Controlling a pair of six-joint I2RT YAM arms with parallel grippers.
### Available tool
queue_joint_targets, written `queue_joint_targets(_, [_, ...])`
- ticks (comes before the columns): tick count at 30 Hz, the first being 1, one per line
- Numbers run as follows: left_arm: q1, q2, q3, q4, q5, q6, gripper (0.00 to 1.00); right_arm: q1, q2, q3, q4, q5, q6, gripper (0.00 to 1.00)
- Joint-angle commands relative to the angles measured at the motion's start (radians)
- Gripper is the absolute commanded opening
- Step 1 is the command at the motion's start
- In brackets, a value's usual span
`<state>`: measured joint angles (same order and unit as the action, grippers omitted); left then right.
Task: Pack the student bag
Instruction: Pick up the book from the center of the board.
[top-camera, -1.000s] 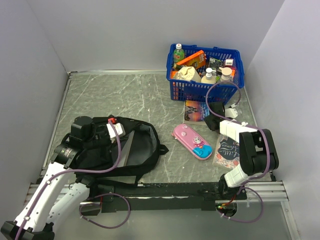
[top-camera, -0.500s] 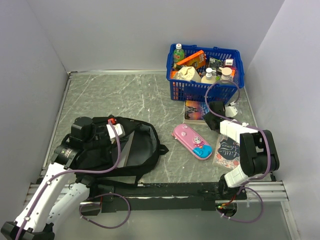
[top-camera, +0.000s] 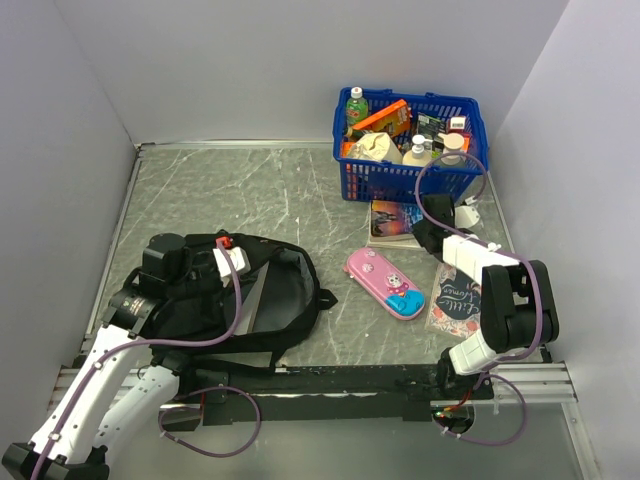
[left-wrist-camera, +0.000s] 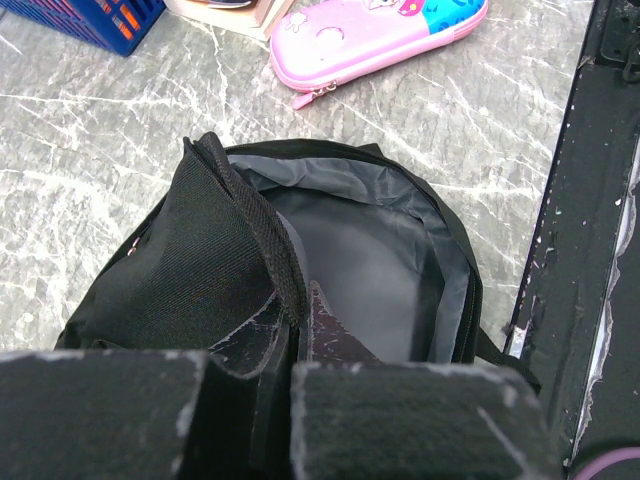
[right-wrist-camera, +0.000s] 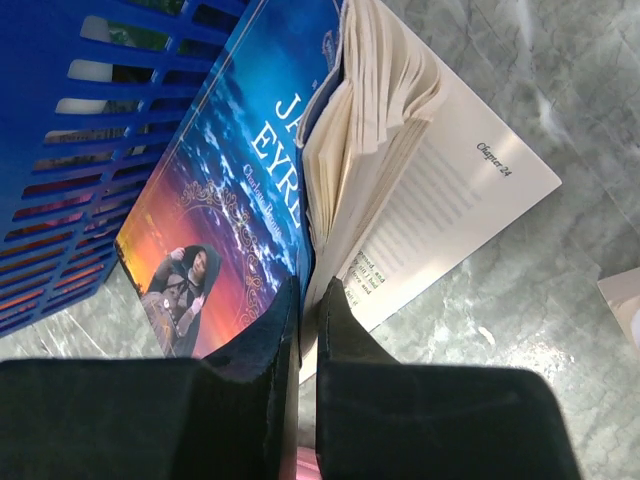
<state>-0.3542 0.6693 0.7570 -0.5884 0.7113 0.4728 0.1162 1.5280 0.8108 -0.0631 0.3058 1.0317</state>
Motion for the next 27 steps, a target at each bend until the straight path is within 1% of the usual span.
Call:
queue_joint_targets(1, [-0.002,-0.013,0.008,0.041,0.028,-0.005,0.01,-0.015,-0.005,0.050,0.143,-0.007,0.007,0.00])
queue_joint_targets(6, [-0.002,-0.027,0.005,0.024,0.025,0.003,0.01,-0.006,-0.041,0.022,0.175,-0.028,-0.011,0.00])
queue_joint_targets(9, [-0.002,-0.036,-0.001,0.027,0.024,0.000,0.01,0.042,-0.100,0.036,0.161,-0.007,-0.056,0.00])
queue_joint_targets(14, [-0.002,-0.039,0.001,0.053,0.011,-0.031,0.01,0.117,-0.238,0.117,0.143,-0.013,-0.133,0.00])
queue_joint_targets(18, [0.000,-0.048,-0.001,0.067,-0.007,-0.046,0.01,0.200,-0.313,0.189,0.103,-0.017,-0.194,0.00])
queue_joint_targets(20, [0.000,-0.054,-0.002,0.070,-0.012,-0.049,0.01,0.226,-0.362,0.211,0.109,-0.005,-0.238,0.00])
queue_joint_targets(24, [0.000,-0.066,-0.007,0.078,-0.018,-0.063,0.01,0.257,-0.414,0.261,0.102,-0.059,-0.289,0.00])
queue_joint_targets(27, [0.003,-0.077,-0.008,0.088,-0.030,-0.079,0.01,0.261,-0.422,0.361,0.068,-0.170,-0.320,0.00])
